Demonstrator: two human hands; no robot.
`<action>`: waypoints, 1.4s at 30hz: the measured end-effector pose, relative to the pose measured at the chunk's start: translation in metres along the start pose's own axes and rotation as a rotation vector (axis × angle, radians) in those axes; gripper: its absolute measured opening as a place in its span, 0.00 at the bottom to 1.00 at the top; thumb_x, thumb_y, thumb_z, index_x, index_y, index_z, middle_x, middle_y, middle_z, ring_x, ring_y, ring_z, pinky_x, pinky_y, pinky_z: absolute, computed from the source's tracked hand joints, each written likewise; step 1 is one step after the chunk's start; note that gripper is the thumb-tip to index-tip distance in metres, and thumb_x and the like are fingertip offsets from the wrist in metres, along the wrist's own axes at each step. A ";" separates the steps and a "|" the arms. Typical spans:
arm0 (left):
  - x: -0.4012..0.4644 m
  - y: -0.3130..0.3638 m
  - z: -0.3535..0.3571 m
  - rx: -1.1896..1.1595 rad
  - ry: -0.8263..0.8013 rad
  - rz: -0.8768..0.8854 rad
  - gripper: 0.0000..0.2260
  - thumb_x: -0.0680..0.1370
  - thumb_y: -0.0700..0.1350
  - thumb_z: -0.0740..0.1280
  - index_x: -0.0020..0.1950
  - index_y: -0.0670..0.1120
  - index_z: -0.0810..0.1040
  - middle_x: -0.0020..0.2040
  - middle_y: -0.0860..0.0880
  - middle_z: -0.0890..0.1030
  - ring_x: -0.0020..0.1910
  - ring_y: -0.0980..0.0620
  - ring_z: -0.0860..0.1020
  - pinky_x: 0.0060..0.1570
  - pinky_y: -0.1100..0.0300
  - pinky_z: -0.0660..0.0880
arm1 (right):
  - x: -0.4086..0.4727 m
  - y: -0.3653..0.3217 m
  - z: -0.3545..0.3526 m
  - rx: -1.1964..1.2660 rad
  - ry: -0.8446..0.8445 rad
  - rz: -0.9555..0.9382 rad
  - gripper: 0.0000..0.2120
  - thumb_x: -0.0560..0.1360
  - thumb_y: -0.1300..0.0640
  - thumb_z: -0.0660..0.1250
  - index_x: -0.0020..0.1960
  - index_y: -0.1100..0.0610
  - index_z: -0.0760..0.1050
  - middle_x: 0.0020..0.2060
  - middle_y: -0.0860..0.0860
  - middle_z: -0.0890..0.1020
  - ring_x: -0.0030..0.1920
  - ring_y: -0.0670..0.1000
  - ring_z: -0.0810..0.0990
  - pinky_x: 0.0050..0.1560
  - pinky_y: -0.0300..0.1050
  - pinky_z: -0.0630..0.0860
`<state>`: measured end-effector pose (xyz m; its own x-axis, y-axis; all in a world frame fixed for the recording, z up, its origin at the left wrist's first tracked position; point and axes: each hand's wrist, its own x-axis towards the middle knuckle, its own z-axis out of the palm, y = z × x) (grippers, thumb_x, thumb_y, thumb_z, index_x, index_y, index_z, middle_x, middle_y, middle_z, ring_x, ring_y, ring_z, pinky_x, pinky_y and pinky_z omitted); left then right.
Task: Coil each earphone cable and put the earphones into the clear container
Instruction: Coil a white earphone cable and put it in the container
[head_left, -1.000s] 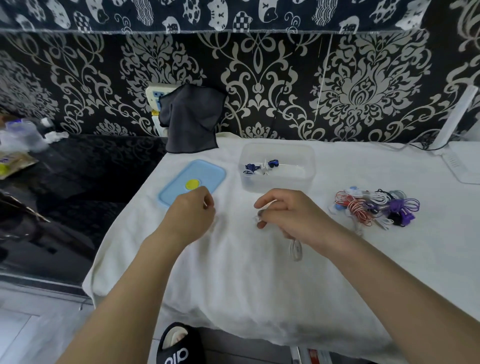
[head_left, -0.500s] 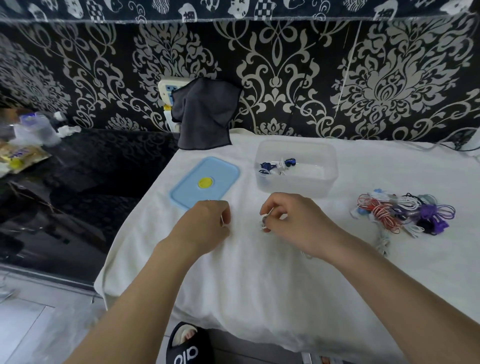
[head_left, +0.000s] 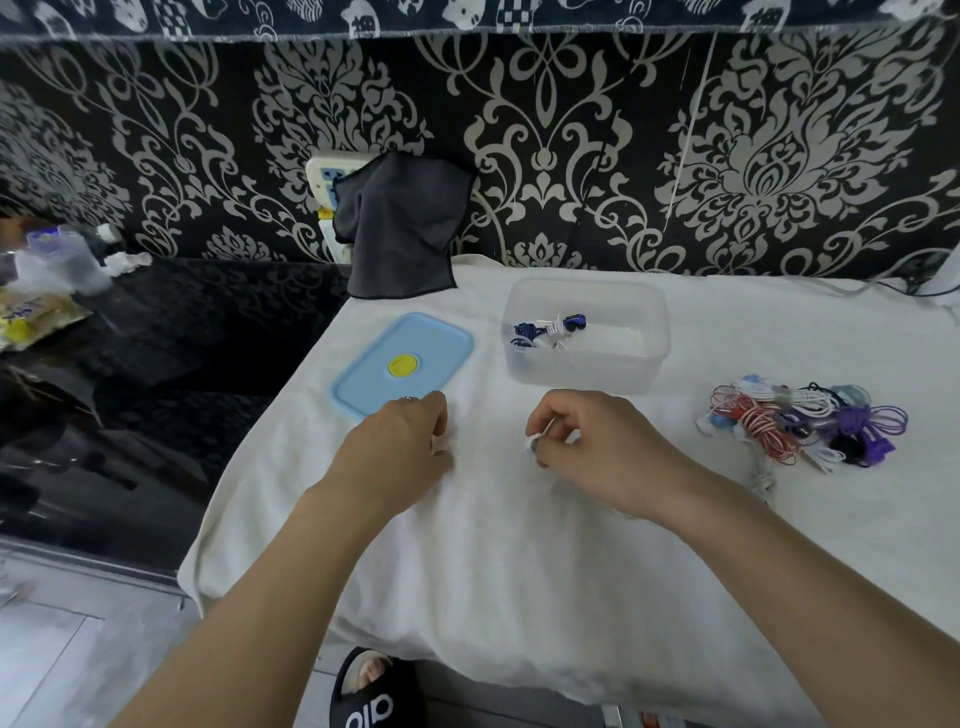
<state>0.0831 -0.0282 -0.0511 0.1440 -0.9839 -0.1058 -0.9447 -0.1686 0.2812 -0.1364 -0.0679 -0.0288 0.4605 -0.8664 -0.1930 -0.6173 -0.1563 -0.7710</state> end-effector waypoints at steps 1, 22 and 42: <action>0.000 0.000 0.000 0.005 -0.001 -0.005 0.08 0.76 0.47 0.70 0.51 0.49 0.73 0.46 0.52 0.77 0.44 0.48 0.78 0.42 0.56 0.75 | 0.000 0.000 0.000 0.003 0.002 0.002 0.04 0.76 0.55 0.67 0.46 0.47 0.78 0.40 0.45 0.84 0.39 0.44 0.79 0.35 0.39 0.73; 0.001 0.015 -0.001 0.003 0.090 0.128 0.03 0.78 0.47 0.67 0.47 0.49 0.76 0.47 0.50 0.76 0.45 0.47 0.77 0.41 0.55 0.75 | 0.003 -0.004 -0.001 0.004 0.016 -0.004 0.04 0.77 0.55 0.67 0.47 0.47 0.78 0.40 0.44 0.84 0.36 0.43 0.79 0.36 0.39 0.74; -0.004 0.044 0.013 -0.138 -0.094 0.286 0.08 0.74 0.48 0.72 0.50 0.50 0.75 0.47 0.52 0.77 0.44 0.54 0.75 0.47 0.55 0.75 | 0.008 0.010 -0.021 -0.177 -0.061 0.088 0.04 0.75 0.57 0.65 0.45 0.48 0.77 0.43 0.46 0.84 0.43 0.49 0.82 0.40 0.43 0.77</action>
<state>0.0371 -0.0314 -0.0507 -0.1551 -0.9838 -0.0899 -0.8934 0.1009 0.4377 -0.1522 -0.0861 -0.0254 0.4343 -0.8510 -0.2952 -0.7568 -0.1671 -0.6319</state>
